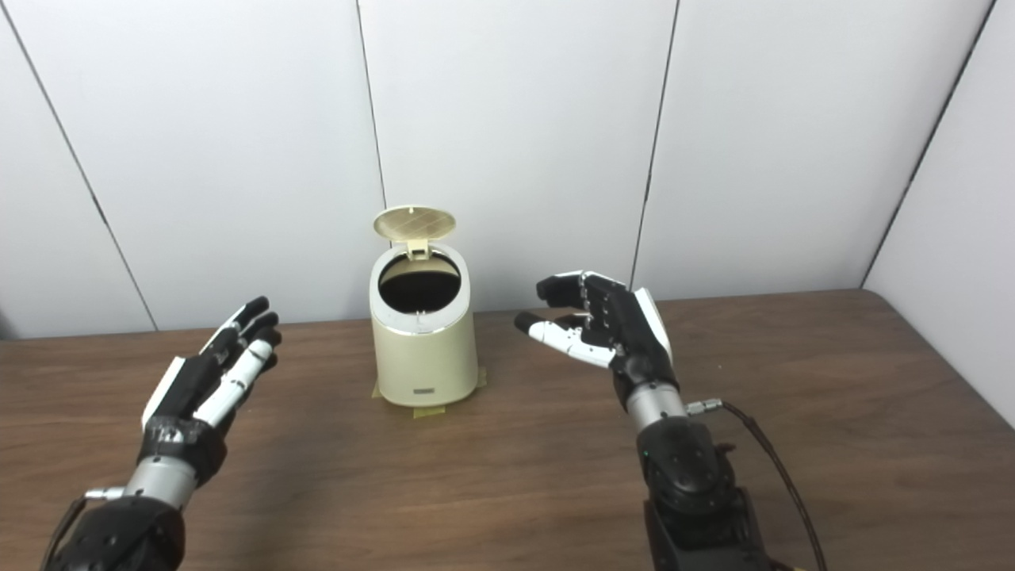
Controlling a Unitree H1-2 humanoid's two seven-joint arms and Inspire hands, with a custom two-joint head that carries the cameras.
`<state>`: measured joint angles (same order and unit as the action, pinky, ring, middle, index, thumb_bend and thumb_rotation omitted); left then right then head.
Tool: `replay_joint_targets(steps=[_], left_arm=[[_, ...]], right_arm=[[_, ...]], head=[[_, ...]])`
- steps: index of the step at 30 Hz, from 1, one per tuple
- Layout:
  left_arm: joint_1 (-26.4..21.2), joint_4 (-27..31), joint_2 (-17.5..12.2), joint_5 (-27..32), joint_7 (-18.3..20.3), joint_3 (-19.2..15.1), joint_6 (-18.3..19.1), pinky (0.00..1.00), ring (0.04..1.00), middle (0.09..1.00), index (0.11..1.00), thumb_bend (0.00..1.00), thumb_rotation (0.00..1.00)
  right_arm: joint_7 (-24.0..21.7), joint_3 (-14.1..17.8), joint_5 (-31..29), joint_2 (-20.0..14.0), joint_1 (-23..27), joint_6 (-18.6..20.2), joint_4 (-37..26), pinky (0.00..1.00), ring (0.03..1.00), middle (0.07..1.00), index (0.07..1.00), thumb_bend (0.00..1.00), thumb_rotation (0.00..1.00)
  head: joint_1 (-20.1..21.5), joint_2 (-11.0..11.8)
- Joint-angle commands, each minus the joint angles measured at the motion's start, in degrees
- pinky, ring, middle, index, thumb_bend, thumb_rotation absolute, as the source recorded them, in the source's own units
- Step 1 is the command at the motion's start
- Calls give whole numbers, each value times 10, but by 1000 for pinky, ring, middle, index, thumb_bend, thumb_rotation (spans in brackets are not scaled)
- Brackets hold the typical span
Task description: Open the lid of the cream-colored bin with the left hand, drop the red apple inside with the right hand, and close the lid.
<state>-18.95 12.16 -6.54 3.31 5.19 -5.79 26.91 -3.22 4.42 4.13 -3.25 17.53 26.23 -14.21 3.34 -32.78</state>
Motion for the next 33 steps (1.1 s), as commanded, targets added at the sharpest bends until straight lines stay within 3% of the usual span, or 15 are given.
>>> replay_joint_targets(steps=[1,3,5,7,10,13,17,22,25,33], left_arm=[[-50,-8,-14,-1,-1,2,-3,936,960,966,964,429,601],[-69,-26,-20,-5,-1,8,-3,947,964,971,972,423,611],[-94,-49,-29,-10,2,15,-4,953,968,976,976,419,622],[-117,-71,-37,-13,6,23,-7,967,976,985,981,422,654],[-135,-87,-42,-12,9,29,-9,977,981,995,985,414,702],[-161,-112,-46,-15,11,33,-14,975,972,983,963,413,768],[-197,-143,-54,-18,22,41,-19,976,972,982,947,464,805],[-243,-185,-61,-17,36,55,-28,980,963,944,935,485,843],[-269,-205,-72,-37,53,83,-45,996,967,942,951,453,954],[-312,-239,-65,-41,61,94,-59,1000,979,972,953,441,996]], right_arm=[[-9,7,-29,2,-2,6,-26,820,882,886,824,359,616],[-8,6,-35,1,-17,6,-32,861,913,914,848,333,698],[0,3,-29,-1,-36,-3,-33,873,932,929,865,345,719],[8,-4,-12,-7,-55,-32,-27,873,941,937,890,361,672],[16,-12,7,-15,-72,-60,-16,871,938,943,921,380,683],[31,-10,15,-13,-90,-112,18,897,927,936,988,449,697],[56,-32,62,-15,-111,-165,38,836,898,920,1000,540,804],[68,-47,79,-3,-121,-165,28,815,896,918,1000,548,893],[66,-55,83,3,-124,-153,18,807,894,920,1000,520,922],[63,-75,99,10,-120,-134,18,772,878,908,1000,482,954]], head=[[0,0],[-1,1],[-6,2],[-8,3],[-12,7],[-18,10],[-13,8],[-13,9],[-15,10],[-12,15]])
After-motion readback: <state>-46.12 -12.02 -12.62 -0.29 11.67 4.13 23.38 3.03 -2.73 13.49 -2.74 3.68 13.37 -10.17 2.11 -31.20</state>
